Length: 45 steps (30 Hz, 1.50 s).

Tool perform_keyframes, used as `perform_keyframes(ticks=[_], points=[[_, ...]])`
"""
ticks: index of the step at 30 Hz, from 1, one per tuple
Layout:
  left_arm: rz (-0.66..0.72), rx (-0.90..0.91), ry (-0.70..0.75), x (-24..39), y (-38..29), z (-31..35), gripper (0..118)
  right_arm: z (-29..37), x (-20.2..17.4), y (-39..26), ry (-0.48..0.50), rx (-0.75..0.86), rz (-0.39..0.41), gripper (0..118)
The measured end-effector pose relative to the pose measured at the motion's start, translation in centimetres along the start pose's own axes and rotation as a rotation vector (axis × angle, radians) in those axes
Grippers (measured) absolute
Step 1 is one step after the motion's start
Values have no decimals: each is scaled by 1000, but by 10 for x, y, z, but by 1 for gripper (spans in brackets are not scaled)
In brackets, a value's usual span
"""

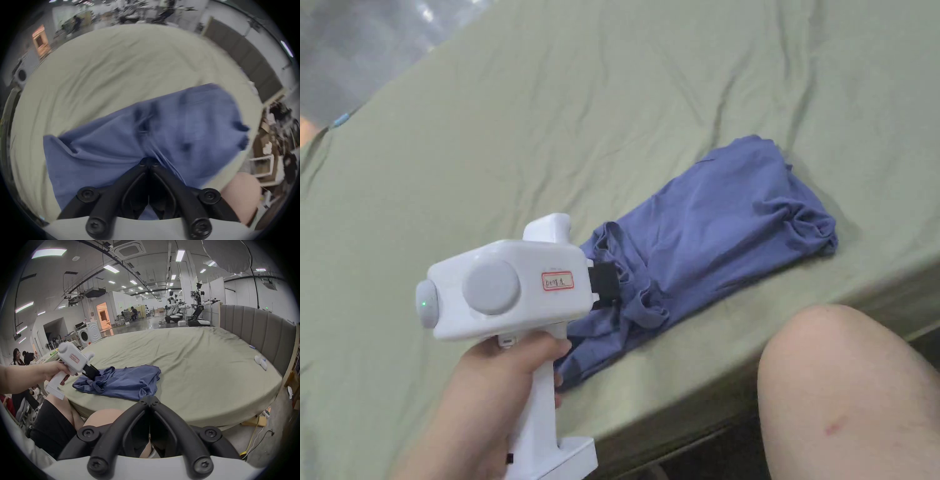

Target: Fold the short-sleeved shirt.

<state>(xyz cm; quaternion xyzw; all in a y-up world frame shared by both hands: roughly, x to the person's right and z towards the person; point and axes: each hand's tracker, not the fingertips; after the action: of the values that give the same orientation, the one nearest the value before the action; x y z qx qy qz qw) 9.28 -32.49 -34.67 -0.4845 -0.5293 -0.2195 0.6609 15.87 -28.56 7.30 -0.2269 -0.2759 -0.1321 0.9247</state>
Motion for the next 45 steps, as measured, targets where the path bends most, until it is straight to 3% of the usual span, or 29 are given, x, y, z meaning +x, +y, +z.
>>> perform_keyframes(ticks=[1,4,5,7,8,9,12,13,15,16,20,23,24,25,27,28,29,36,38,42,45], points=[[16,15,-121,3,1,12,0,0,-2,1,0,-2,2,3],[3,70,-277,4,1,53,0,-8,-12,3,3,-23,13,3],[-49,109,-235,-6,1,69,0,-10,-17,4,7,-29,20,3],[-5,196,-257,-32,-8,101,0,-13,-27,7,14,-42,37,3],[36,223,-271,-55,-16,114,0,-15,-33,9,21,-46,46,3],[165,225,-366,-77,-29,121,0,-16,-38,11,29,-52,52,3],[351,288,-312,-165,-64,123,3,-20,-49,15,51,-71,76,3],[431,276,-347,-193,-76,116,31,-21,-53,16,52,-74,91,3],[551,306,-422,-240,-102,93,105,-22,-64,21,46,-70,127,3],[581,325,-460,-255,-113,81,118,-23,-71,25,37,-63,145,3],[780,210,-694,-276,-130,30,118,-25,-91,38,26,-55,148,3],[644,242,-836,-253,-115,10,116,-31,-100,42,25,-66,131,3],[579,222,-811,-244,-107,6,86,-32,-103,43,19,-71,132,3],[545,223,-781,-234,-100,4,7,-34,-105,44,16,-78,138,3],[535,176,-585,-224,-93,-7,8,-34,-112,45,20,-87,162,3],[545,153,-613,-229,-95,-14,8,-34,-115,46,23,-86,171,3],[574,109,-730,-230,-95,-14,8,-33,-118,48,26,-85,179,3],[600,155,-575,-280,-106,64,8,-28,-121,49,38,-60,183,3],[595,142,-406,-296,-110,93,8,-28,-120,48,55,-45,178,3],[680,63,-257,-317,-114,143,8,-27,-118,44,126,-8,154,3],[589,23,-134,-283,-93,175,8,-28,-113,39,141,11,151,3]])
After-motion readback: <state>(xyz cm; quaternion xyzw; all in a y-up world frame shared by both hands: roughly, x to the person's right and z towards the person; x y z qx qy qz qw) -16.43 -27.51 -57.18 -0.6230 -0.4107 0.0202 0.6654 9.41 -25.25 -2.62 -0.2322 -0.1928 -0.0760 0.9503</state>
